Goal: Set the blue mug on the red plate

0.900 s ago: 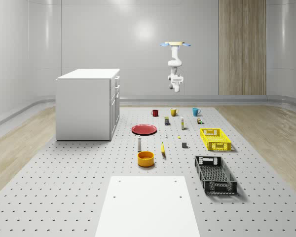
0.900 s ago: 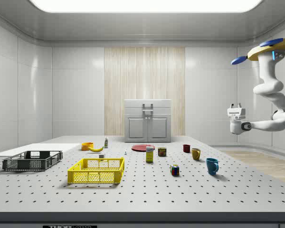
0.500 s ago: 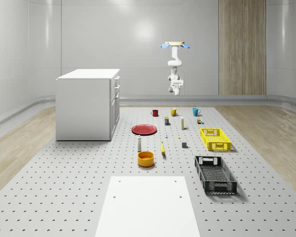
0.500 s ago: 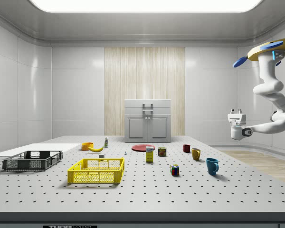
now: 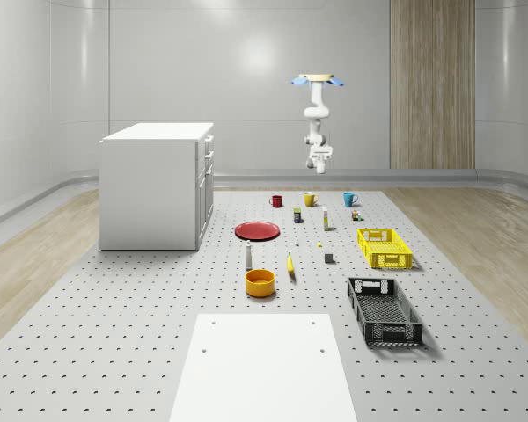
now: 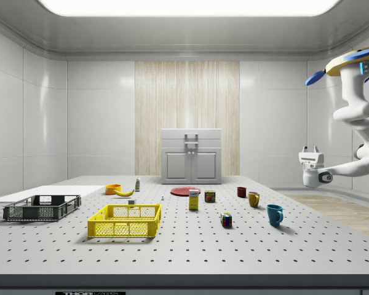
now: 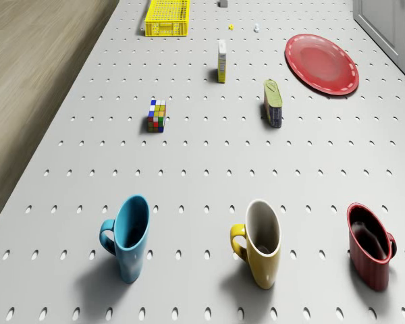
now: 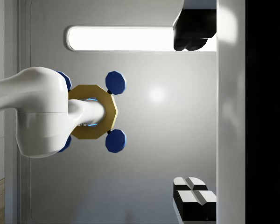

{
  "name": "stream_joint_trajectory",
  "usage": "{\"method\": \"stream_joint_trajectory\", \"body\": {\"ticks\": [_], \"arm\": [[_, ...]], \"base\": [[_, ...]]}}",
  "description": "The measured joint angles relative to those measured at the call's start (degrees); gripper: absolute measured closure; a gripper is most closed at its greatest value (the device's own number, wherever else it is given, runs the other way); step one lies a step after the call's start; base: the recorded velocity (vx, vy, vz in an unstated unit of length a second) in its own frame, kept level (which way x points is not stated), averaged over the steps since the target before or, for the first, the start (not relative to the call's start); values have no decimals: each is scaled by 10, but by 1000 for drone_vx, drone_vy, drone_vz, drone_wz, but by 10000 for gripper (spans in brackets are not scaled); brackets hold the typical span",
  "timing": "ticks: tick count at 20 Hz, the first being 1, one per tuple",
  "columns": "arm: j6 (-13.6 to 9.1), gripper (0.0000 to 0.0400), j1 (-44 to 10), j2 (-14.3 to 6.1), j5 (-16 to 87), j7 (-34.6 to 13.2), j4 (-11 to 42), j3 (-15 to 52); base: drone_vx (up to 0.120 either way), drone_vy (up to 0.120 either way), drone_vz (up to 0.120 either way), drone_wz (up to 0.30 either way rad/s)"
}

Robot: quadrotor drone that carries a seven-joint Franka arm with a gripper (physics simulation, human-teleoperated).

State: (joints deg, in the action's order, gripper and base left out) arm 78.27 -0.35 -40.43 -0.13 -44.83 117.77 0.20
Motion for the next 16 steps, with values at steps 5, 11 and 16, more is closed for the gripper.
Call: {"method": "stream_joint_trajectory", "body": {"ticks": [5,11,16], "arm": [[-2,0,0,2,0,0,-6,0],[-1,0,-1,1,0,0,-7,1],[1,0,-1,0,0,0,-6,1]], "base": [[0,120,0,0],[0,120,0,0],[0,120,0,0]]}}
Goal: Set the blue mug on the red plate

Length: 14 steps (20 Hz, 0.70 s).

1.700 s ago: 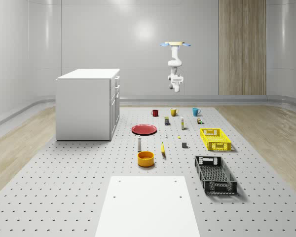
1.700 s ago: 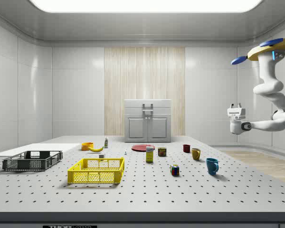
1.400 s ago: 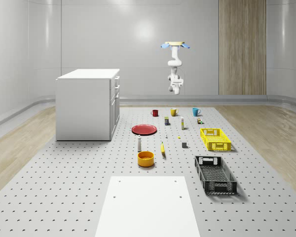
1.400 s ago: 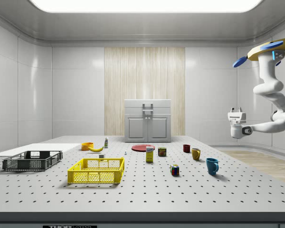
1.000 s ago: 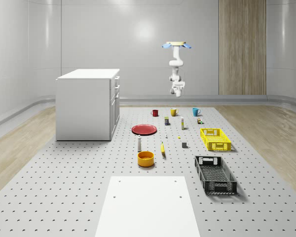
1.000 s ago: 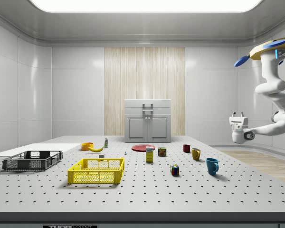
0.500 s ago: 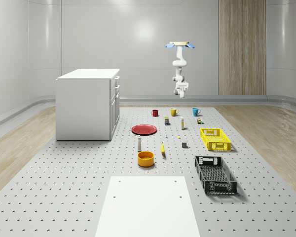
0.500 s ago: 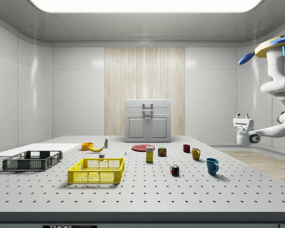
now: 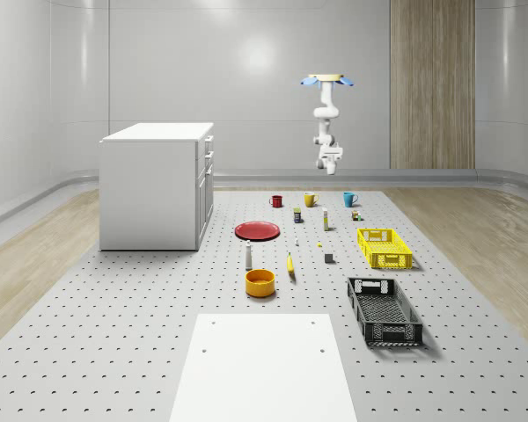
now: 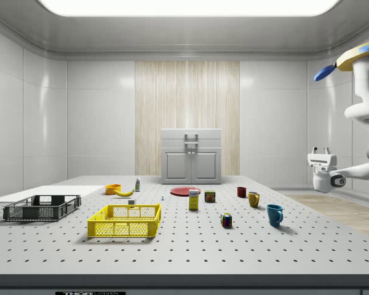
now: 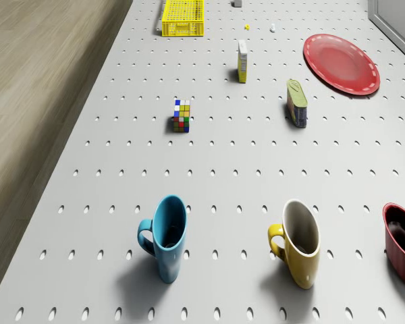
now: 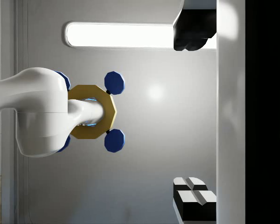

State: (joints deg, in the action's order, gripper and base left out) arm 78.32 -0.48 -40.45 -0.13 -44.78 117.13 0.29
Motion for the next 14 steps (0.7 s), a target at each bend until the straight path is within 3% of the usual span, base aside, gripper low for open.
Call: {"method": "stream_joint_trajectory", "body": {"ticks": [10,14], "arm": [[4,0,-1,-3,2,0,3,2],[6,0,-1,-4,4,0,4,3]], "base": [[120,120,0,0],[120,10,0,0]]}}
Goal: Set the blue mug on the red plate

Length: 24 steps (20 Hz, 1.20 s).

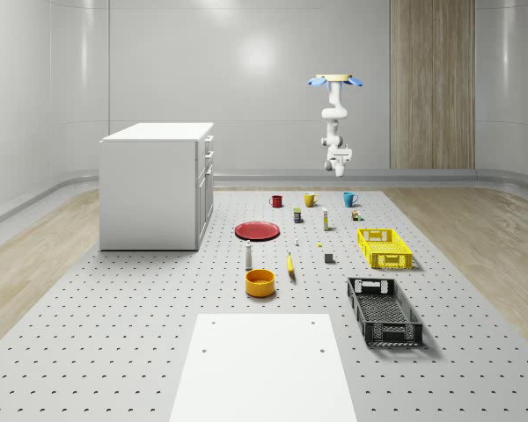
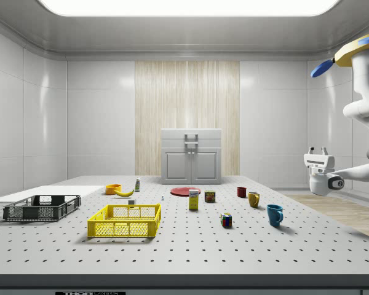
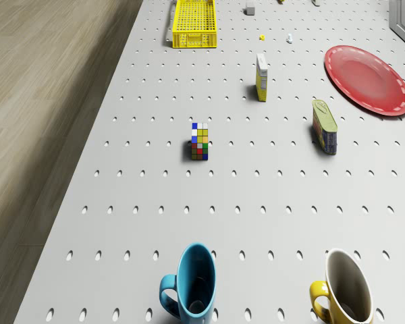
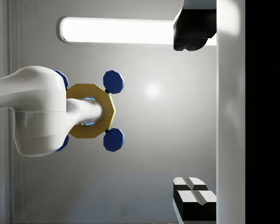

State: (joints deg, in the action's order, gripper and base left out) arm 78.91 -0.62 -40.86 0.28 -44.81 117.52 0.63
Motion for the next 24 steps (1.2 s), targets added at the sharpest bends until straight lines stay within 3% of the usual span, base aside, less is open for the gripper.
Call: {"method": "stream_joint_trajectory", "body": {"ticks": [15,21,24], "arm": [[7,0,-12,-5,56,-7,7,40],[12,0,-36,-11,162,-22,25,115],[17,0,-59,-18,264,-38,54,185]], "base": [[120,0,0,0],[113,0,0,0],[0,0,-93,0]]}}
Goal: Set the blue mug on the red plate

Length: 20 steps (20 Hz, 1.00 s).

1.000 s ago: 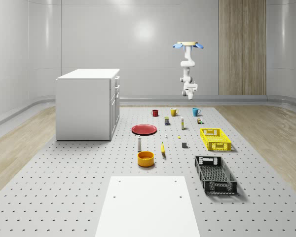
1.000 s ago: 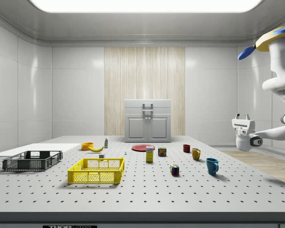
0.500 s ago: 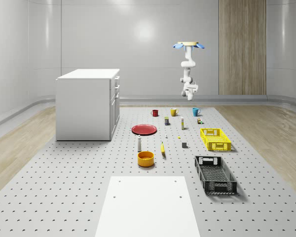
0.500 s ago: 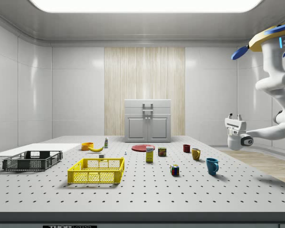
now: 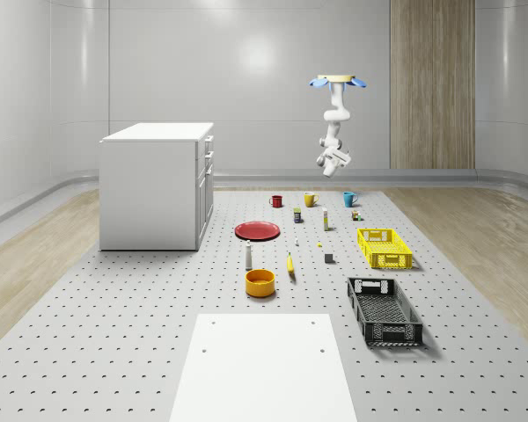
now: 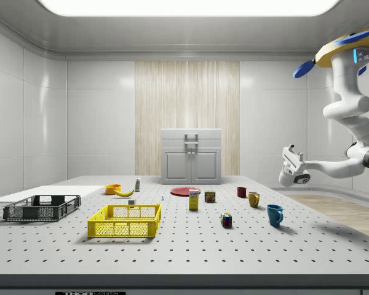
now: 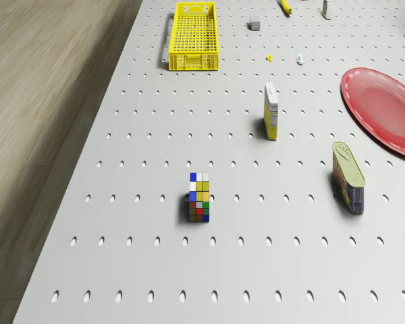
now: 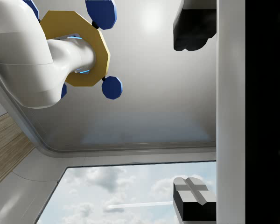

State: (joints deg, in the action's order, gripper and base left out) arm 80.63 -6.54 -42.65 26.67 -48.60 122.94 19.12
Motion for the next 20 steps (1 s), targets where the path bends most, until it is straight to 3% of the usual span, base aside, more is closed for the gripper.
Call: {"method": "stream_joint_trajectory", "body": {"ticks": [3,8,13,17,20], "arm": [[7,0,-36,-14,149,-29,63,97],[6,0,-136,-54,467,-124,240,276],[-51,0,-287,-93,719,-249,372,404],[-100,0,-391,-120,815,-321,412,462],[-122,0,-444,-138,848,-356,423,488]], "base": [[0,0,-120,0],[0,0,-120,0],[0,0,-120,0],[0,0,-120,0],[53,0,-120,0]]}}
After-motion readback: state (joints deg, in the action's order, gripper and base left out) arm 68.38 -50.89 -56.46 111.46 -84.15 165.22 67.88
